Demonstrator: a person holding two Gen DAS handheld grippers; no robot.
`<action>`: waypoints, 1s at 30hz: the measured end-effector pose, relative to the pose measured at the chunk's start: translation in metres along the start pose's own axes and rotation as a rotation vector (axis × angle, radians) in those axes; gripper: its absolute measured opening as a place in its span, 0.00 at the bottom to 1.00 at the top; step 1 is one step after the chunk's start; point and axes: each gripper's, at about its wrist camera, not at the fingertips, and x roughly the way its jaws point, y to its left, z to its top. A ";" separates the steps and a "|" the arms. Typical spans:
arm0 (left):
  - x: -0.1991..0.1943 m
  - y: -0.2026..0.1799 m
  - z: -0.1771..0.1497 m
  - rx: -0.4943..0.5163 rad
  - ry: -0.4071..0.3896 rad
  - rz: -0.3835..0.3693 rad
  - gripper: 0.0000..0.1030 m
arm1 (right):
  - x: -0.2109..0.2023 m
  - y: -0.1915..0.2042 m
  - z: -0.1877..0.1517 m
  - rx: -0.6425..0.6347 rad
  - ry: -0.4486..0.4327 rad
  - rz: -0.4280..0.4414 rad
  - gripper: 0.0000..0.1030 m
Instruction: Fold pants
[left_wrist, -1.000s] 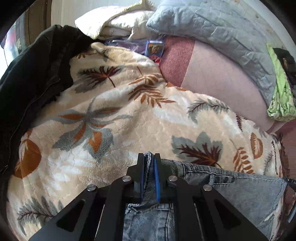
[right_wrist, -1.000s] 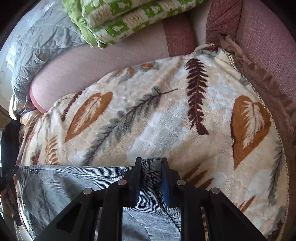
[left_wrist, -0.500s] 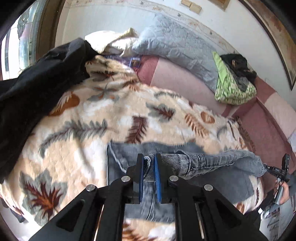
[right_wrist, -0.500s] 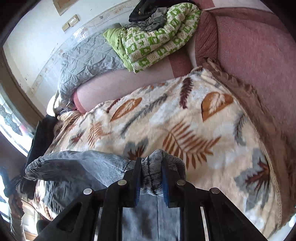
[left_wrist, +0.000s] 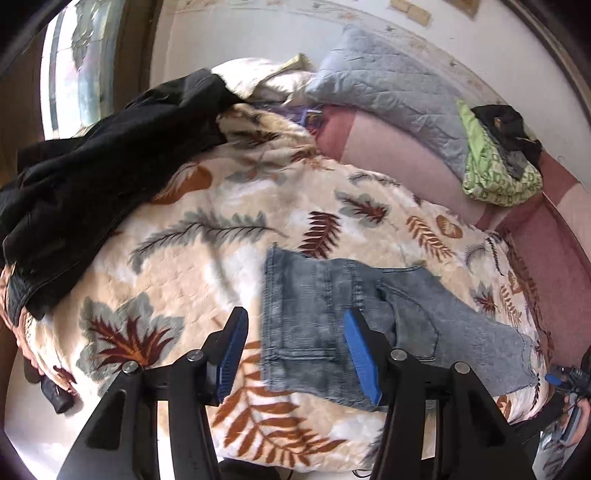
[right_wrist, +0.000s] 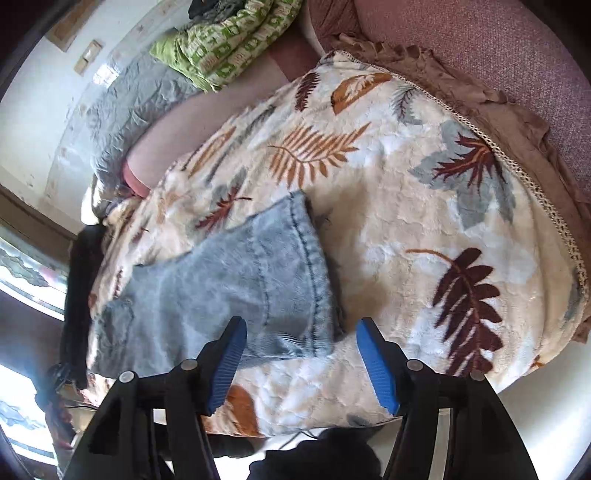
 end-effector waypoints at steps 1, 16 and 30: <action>0.002 -0.013 -0.001 0.027 0.001 -0.028 0.56 | 0.002 0.003 0.001 0.017 -0.003 0.053 0.64; 0.090 -0.068 -0.031 0.159 0.210 0.058 0.64 | 0.044 0.020 0.061 -0.027 0.089 -0.084 0.56; 0.116 -0.076 -0.051 0.193 0.223 0.022 0.67 | 0.070 0.051 0.108 -0.248 -0.092 -0.269 0.03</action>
